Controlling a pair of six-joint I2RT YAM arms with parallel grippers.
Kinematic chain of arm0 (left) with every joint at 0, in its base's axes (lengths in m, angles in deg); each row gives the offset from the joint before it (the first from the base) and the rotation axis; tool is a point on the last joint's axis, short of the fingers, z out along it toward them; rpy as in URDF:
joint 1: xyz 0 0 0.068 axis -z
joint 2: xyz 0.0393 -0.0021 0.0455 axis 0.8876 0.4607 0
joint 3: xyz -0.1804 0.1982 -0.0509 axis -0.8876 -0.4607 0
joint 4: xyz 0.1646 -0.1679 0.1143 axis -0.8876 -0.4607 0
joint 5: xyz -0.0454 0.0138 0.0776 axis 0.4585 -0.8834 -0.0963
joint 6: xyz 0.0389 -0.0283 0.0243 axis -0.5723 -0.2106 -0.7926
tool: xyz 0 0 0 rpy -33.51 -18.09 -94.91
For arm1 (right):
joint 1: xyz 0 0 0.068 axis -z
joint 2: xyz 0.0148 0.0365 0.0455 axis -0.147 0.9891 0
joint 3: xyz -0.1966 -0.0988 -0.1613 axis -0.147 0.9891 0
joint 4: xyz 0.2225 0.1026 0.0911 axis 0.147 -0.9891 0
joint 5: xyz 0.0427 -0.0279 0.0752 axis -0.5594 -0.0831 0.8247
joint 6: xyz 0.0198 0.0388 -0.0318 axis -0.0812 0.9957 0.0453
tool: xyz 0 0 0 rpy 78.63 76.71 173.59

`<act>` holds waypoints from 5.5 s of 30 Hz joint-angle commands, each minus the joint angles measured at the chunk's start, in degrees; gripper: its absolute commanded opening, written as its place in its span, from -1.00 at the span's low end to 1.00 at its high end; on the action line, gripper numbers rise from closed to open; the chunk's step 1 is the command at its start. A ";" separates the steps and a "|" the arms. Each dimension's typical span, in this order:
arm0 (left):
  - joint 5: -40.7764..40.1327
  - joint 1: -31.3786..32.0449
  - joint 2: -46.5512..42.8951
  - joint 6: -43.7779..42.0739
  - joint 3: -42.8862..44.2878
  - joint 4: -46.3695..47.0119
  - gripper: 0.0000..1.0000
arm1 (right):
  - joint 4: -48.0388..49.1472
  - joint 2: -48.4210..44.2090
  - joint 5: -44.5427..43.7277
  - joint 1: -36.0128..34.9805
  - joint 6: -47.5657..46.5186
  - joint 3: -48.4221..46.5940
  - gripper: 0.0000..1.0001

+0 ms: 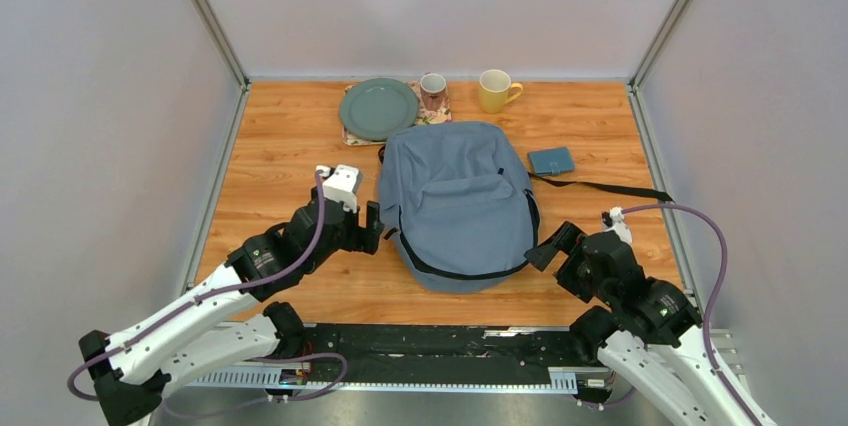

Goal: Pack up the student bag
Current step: Adjust the student bag at the center of the board.

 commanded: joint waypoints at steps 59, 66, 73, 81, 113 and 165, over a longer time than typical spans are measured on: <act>13.11 -12.84 0.76 5.31 4.50 -5.69 0.98 | 2.06 1.00 8.77 -0.13 5.99 -2.27 0.99; 26.18 -21.69 15.72 6.61 5.30 5.11 0.98 | 10.31 2.75 8.68 -0.22 9.15 4.84 0.99; 41.84 -29.45 28.64 10.04 5.30 18.48 0.98 | 19.37 10.57 7.10 -0.22 6.79 6.70 0.99; 47.65 -29.46 42.09 10.76 12.32 21.66 0.98 | 22.54 16.29 8.77 -0.22 3.97 7.75 0.99; 45.12 -28.49 21.21 15.92 -14.37 26.76 -1.00 | 32.30 34.89 16.05 3.38 -2.53 2.14 0.99; 44.49 -26.91 4.57 23.85 -23.88 26.23 -0.87 | 15.42 37.03 -16.27 -37.22 14.24 -10.53 0.42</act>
